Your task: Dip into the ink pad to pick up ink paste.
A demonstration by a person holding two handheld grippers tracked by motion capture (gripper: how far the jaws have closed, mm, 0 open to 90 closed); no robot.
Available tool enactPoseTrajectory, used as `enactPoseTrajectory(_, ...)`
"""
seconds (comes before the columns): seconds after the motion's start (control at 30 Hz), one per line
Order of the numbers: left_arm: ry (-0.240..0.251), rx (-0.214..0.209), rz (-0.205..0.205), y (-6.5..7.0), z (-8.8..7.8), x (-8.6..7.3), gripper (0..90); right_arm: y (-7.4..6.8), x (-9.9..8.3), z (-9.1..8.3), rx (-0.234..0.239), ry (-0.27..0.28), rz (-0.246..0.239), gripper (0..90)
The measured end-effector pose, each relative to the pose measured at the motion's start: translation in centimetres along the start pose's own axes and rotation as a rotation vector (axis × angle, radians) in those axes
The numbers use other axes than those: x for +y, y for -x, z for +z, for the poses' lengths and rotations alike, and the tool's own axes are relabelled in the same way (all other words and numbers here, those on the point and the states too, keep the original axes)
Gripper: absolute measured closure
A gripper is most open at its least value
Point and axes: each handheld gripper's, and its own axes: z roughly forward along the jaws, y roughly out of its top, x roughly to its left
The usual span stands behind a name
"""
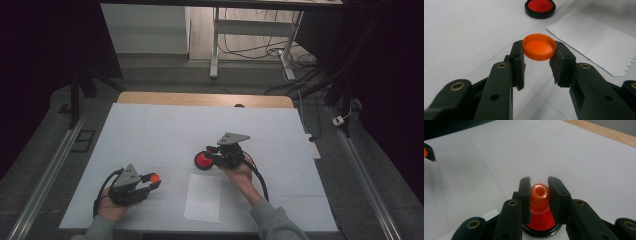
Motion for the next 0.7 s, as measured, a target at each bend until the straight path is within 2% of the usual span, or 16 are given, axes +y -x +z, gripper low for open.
enactPoseTrajectory(0.37, -0.002, -0.001, 0.003, 0.0, 0.0, 0.0, 65.4, 0.3, -0.5, 1.4, -0.018, -0.055, -0.016, 71.9)
enactPoseTrajectory(0.7, -0.004, -0.003, 0.001, 0.0, 0.0, 0.0, 65.3, 0.2, -0.7, 2.0, -0.022, -0.067, -0.026, 71.9)
